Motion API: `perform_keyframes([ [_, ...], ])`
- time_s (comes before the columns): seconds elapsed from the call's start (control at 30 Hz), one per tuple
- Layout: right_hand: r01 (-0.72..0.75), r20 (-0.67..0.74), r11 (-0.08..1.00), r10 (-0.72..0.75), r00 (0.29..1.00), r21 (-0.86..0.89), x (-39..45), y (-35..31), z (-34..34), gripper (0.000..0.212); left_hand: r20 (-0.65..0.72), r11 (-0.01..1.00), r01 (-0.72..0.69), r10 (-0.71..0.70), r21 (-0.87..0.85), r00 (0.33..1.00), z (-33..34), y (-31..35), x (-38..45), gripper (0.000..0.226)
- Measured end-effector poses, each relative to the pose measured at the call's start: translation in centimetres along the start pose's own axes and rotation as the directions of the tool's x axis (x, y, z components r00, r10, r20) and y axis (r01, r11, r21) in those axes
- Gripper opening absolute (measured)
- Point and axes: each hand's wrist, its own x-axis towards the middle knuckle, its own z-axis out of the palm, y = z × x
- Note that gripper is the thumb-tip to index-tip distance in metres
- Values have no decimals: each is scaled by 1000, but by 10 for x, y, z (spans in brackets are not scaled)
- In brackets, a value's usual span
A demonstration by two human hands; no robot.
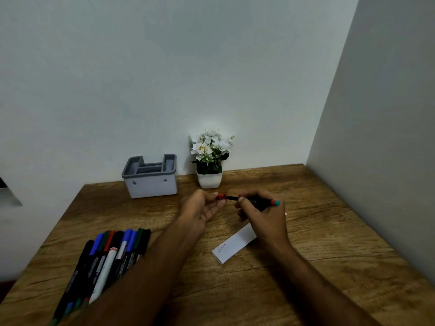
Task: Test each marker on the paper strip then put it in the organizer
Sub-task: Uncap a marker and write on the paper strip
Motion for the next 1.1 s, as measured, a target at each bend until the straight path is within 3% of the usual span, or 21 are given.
perform_keyframes([
  [0.47,54,11,995,-54,998,-84,4,10,4,6,71,999,27,-29,37,997,3,-2,-13,18],
  [0.53,35,13,999,-35,999,-21,5,9,4,6,65,999,11,-13,33,998,3,-1,-12,17],
  [0.9,67,31,989,-72,997,131,14,5,29,7,-64,977,-215,215,12,974,1,14,-11,20],
  [1.1,79,136,996,-84,987,38,16,9,55,21,-56,928,-371,372,29,926,-11,29,-14,30],
])
